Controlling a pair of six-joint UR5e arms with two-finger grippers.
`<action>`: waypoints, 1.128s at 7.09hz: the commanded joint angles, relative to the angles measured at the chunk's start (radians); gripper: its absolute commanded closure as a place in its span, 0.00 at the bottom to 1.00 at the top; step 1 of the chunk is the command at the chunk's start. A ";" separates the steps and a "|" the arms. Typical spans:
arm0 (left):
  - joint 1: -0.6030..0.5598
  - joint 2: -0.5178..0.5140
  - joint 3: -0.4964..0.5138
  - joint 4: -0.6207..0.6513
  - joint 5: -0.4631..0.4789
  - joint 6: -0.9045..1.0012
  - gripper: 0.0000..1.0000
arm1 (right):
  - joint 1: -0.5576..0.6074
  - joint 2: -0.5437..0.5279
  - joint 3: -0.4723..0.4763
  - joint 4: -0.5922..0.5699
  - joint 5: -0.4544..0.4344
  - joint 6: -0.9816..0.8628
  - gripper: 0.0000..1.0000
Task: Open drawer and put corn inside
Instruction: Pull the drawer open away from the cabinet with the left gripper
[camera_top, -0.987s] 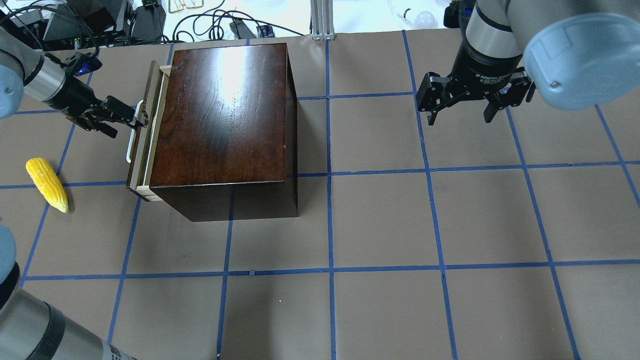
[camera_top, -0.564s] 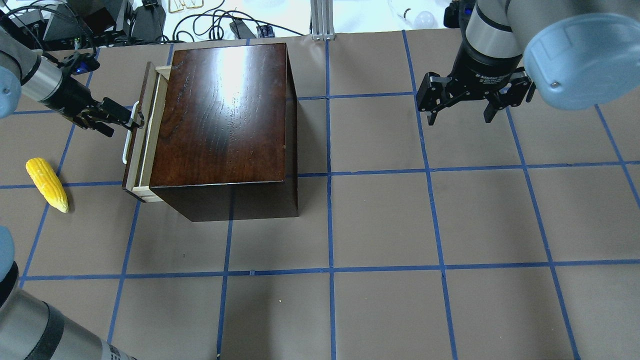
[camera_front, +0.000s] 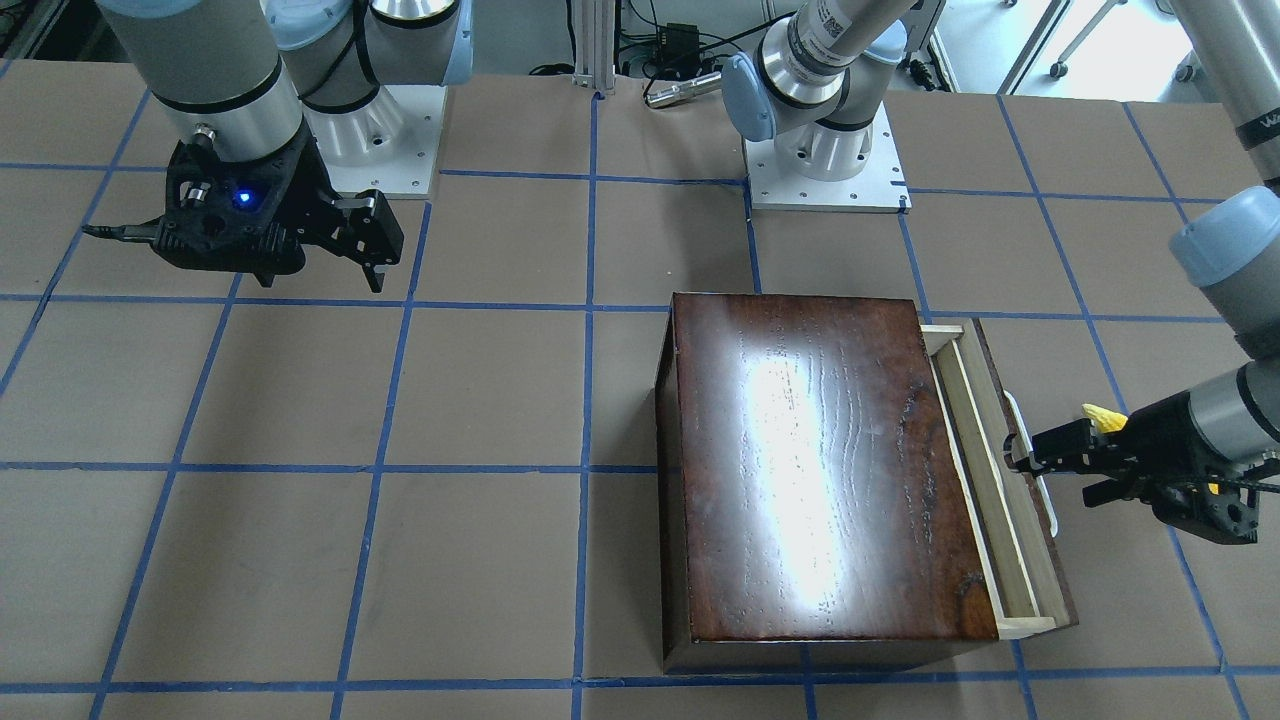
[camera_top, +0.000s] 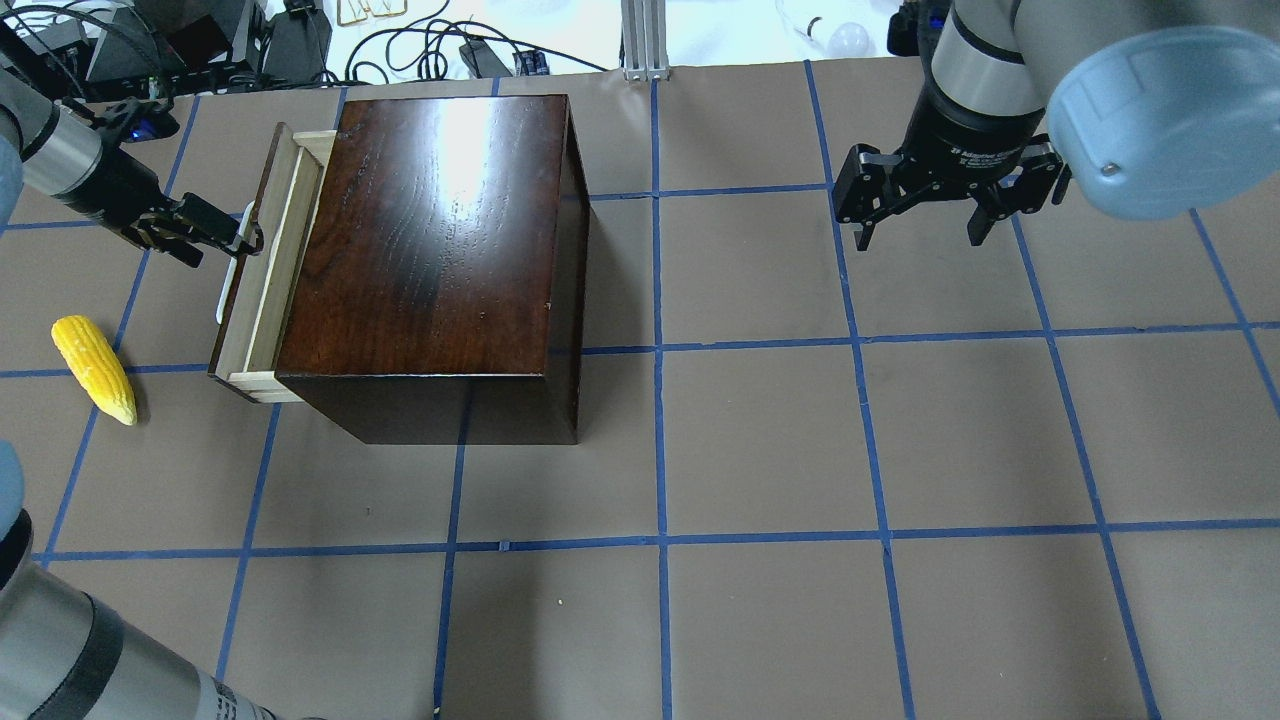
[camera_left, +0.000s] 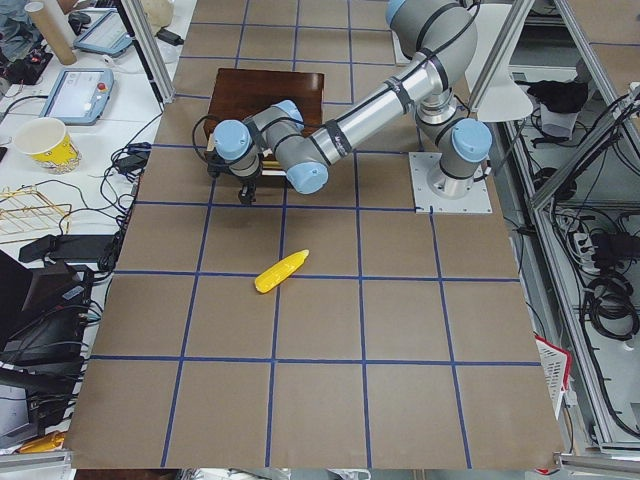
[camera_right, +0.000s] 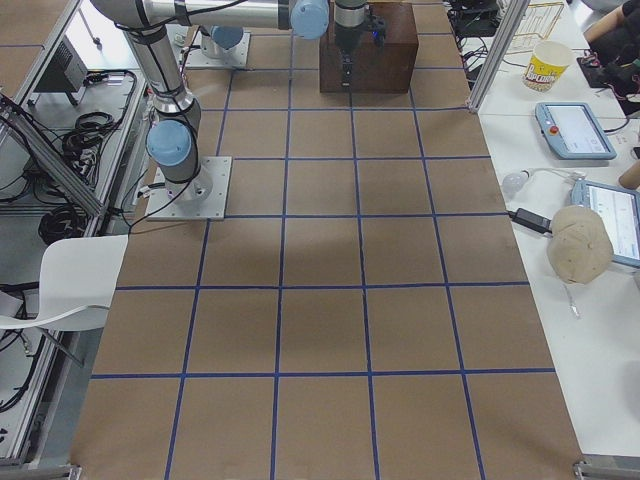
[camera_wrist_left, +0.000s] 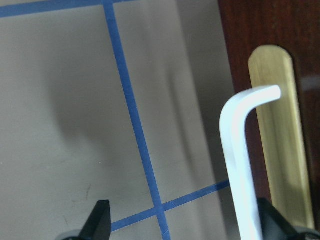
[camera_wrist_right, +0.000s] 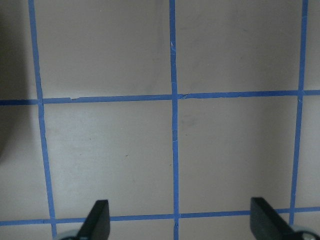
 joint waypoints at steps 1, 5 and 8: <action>0.000 -0.004 0.009 -0.001 0.013 0.005 0.00 | 0.000 0.001 0.000 -0.001 0.000 0.000 0.00; 0.029 -0.008 0.025 0.002 0.029 0.014 0.00 | 0.000 0.001 0.000 0.000 0.000 0.000 0.00; 0.058 -0.010 0.023 0.007 0.035 0.016 0.00 | 0.000 0.001 0.000 0.000 0.000 0.000 0.00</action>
